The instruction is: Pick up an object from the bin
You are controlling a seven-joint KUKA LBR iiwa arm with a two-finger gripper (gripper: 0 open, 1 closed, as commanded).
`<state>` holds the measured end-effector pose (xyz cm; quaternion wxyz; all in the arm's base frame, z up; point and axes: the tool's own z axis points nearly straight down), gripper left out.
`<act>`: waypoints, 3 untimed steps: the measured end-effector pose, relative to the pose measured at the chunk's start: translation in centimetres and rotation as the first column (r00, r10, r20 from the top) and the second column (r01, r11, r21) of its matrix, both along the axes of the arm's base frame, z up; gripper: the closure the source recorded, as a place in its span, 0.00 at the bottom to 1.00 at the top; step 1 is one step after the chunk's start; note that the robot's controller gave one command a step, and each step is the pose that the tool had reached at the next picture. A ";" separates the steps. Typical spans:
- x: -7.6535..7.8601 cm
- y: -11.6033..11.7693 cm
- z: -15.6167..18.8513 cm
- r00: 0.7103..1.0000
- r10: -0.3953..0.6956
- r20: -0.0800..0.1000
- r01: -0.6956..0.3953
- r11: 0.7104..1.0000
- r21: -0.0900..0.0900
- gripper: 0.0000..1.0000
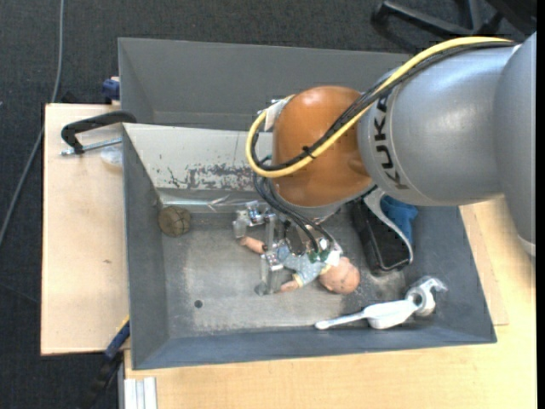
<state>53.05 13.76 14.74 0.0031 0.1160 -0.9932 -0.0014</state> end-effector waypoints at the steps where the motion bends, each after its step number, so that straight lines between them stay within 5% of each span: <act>1: 0.0 -5.1 1.2 0.980 0.196 0.018 -0.196 0.981 -0.002 0.00; 2: -0.1 -6.9 0.2 0.980 0.200 0.012 -0.200 0.980 -0.003 0.00; 3: 0.6 -6.3 1.3 0.996 0.087 0.015 -0.087 0.996 -0.001 0.00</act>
Offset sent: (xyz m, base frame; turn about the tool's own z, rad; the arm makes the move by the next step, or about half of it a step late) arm 0.0001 -0.0845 -0.0372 0.0983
